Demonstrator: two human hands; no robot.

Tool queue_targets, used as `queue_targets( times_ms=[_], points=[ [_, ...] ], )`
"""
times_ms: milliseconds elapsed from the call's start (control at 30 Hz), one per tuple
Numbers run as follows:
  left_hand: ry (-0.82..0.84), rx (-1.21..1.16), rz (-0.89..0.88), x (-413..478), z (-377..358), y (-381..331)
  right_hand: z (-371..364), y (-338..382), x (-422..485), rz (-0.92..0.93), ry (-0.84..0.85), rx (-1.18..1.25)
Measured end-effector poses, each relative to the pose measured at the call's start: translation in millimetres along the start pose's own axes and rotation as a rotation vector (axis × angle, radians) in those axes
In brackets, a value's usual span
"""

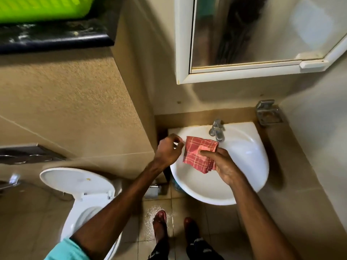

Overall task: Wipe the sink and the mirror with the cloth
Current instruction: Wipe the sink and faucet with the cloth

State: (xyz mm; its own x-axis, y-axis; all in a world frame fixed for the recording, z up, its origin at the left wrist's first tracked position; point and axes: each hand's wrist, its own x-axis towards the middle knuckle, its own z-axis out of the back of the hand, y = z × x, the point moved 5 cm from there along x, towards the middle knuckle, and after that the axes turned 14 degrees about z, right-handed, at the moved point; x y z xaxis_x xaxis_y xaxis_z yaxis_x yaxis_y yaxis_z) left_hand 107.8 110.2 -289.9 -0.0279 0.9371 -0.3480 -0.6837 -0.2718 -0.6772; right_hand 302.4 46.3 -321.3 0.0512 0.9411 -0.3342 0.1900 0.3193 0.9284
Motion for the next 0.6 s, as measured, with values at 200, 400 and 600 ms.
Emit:
queue_targets(
  times_ms=[200,400,600],
  points=[
    [0.03,0.331,0.142,30,-43,56,15,-27,36,0.026,-0.167,-0.1],
    [0.071,0.529,0.176,61,-79,97,2,-54,77,0.084,-0.058,-0.378],
    [0.068,0.629,0.078,79,-109,123,-27,-24,123,0.677,-0.081,-0.733]
  ],
)
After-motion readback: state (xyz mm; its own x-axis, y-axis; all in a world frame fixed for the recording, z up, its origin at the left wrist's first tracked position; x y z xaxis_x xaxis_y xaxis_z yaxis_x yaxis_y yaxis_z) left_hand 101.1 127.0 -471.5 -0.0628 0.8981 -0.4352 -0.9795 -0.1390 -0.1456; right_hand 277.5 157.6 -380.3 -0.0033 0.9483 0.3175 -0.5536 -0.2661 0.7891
